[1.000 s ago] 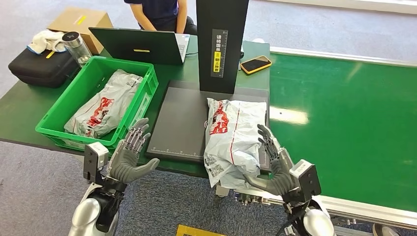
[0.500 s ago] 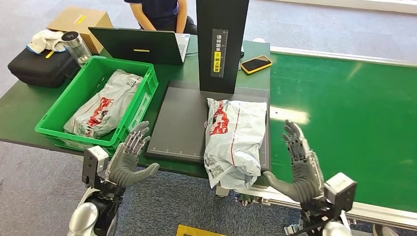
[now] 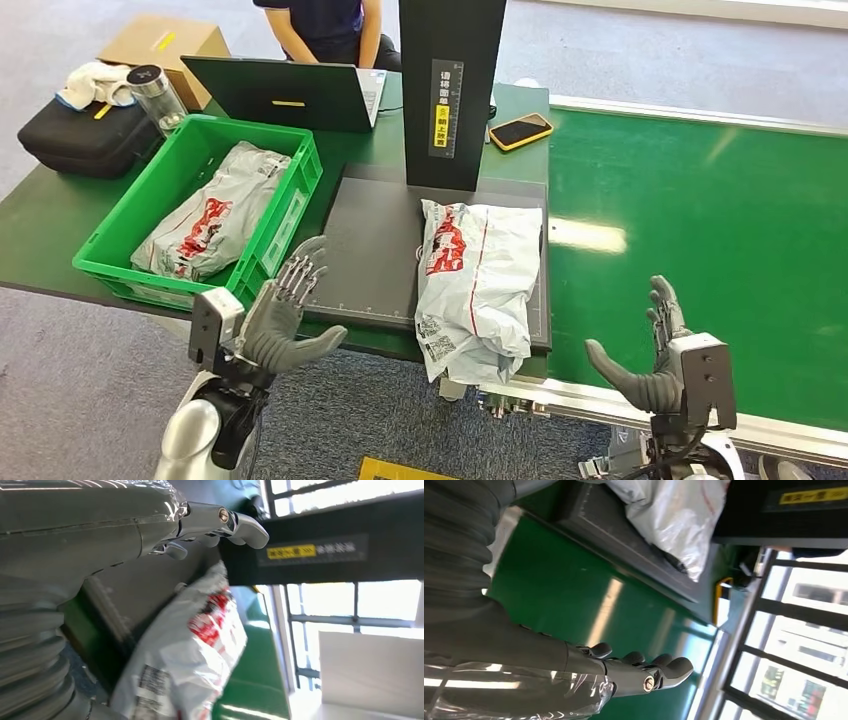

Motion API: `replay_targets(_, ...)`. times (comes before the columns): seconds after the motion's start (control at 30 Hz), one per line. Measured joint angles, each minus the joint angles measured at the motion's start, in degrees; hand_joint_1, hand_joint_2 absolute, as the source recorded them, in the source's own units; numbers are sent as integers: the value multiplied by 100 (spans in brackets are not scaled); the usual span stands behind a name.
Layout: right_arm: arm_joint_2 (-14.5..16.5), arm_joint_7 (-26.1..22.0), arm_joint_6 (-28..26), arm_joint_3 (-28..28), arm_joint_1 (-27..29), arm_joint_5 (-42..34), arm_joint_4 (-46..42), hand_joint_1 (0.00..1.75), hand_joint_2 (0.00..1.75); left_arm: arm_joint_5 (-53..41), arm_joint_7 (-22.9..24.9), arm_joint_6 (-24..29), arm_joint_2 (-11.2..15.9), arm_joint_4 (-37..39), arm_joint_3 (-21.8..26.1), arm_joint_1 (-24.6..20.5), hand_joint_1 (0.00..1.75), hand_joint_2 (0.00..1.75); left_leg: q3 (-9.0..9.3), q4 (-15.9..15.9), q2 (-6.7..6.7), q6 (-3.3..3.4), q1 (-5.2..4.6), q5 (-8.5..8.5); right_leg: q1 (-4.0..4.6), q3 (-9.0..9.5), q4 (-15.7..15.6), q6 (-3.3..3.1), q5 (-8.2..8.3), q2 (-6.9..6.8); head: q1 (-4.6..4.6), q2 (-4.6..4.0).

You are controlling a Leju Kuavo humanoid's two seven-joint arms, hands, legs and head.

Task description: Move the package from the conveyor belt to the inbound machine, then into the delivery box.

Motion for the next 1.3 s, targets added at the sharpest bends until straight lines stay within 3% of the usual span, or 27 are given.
replay_targets(0.23,262,170,249,-388,-47,120,452,0,175,28,-167,195,-216,932,-466,-1025,0,175,0,0,-1,0,0,0,0,2,0,-1,2,1,0,-2)
replay_targets(0.57,321,176,276,-168,-451,337,1171,0,175,-241,-320,556,-567,2338,-850,-2134,0,175,-2,0,0,0,0,1,0,0,0,-1,3,0,1,-1)
replay_targets(0.83,321,175,99,-7,-632,321,1390,0,175,-2242,730,1892,-862,3766,-1895,-2930,0,175,-4,2,0,0,-2,1,-2,0,0,-1,3,1,1,-1)
replay_targets(1.0,321,179,95,-2,-658,320,1414,0,175,-2766,1210,2070,-903,4386,-2471,-3116,0,175,-4,1,0,0,-2,1,-1,-2,0,-1,3,1,1,0)
replay_targets(1.23,321,179,89,0,-695,328,1440,0,175,-3155,1644,2116,-892,4765,-2791,-3164,0,175,-3,-2,0,0,-1,1,-1,-1,1,-1,3,1,1,-2)
replay_targets(1.3,321,179,84,-1,-697,337,1440,0,175,-3270,1794,2163,-884,4821,-2847,-3164,16,175,-3,-1,0,0,-1,1,-1,-1,1,-1,3,1,1,-2)
